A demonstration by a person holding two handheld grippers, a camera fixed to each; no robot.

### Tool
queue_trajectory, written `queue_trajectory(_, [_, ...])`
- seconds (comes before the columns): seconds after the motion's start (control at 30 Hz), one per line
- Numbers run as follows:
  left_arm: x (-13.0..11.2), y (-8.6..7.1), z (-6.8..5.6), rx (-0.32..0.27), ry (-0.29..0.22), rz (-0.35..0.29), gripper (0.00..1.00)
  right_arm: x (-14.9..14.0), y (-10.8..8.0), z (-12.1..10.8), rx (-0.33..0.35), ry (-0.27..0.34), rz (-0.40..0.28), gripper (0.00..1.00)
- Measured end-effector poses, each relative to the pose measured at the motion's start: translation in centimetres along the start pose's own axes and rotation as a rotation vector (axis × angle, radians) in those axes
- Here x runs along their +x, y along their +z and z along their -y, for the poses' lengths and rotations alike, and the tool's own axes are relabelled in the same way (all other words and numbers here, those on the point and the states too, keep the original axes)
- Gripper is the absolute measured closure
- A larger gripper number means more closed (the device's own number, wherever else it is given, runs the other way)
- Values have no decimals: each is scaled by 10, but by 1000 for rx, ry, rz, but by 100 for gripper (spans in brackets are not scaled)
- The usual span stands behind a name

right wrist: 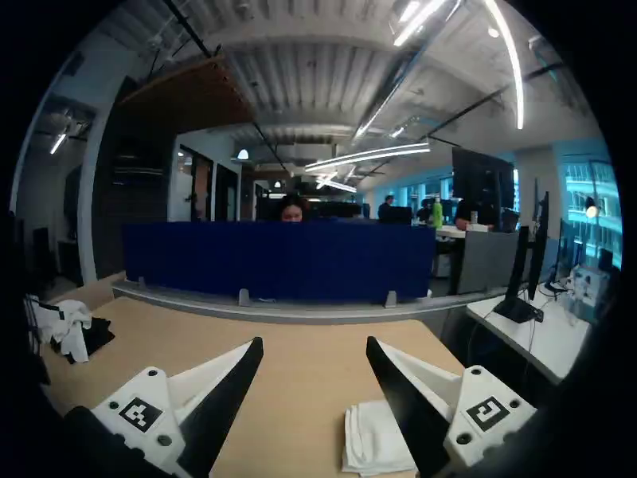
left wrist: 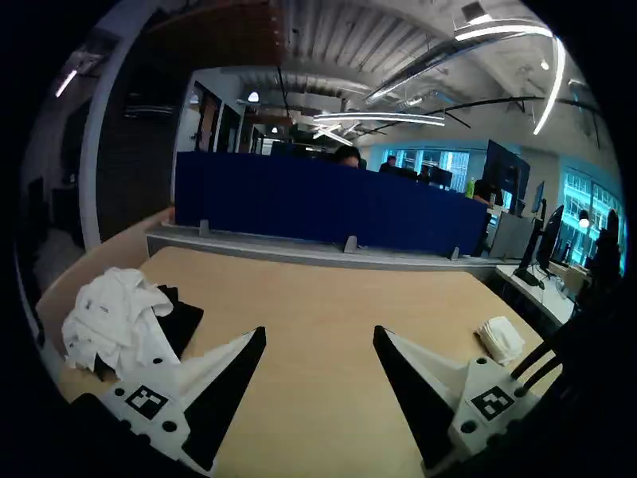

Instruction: Fold towel

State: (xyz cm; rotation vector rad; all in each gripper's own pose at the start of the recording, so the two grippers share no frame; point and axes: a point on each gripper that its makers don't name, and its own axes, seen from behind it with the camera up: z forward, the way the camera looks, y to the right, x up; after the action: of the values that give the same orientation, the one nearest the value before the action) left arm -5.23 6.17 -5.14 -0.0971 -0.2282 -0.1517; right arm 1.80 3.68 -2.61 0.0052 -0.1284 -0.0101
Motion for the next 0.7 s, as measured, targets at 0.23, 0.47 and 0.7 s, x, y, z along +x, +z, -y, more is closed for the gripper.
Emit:
queue_trajectory(0.23, [35,12,7,13,36,-122,0,8,-1,16,9,5,0,0])
queue_trajectory(0.47, [55,25,17,35,85,-216,0,12,-1,22,-1,0,10,0])
queue_trajectory(0.7, [56,37,28,51,135,-256,0,3,4,29,6,-14,54,0])
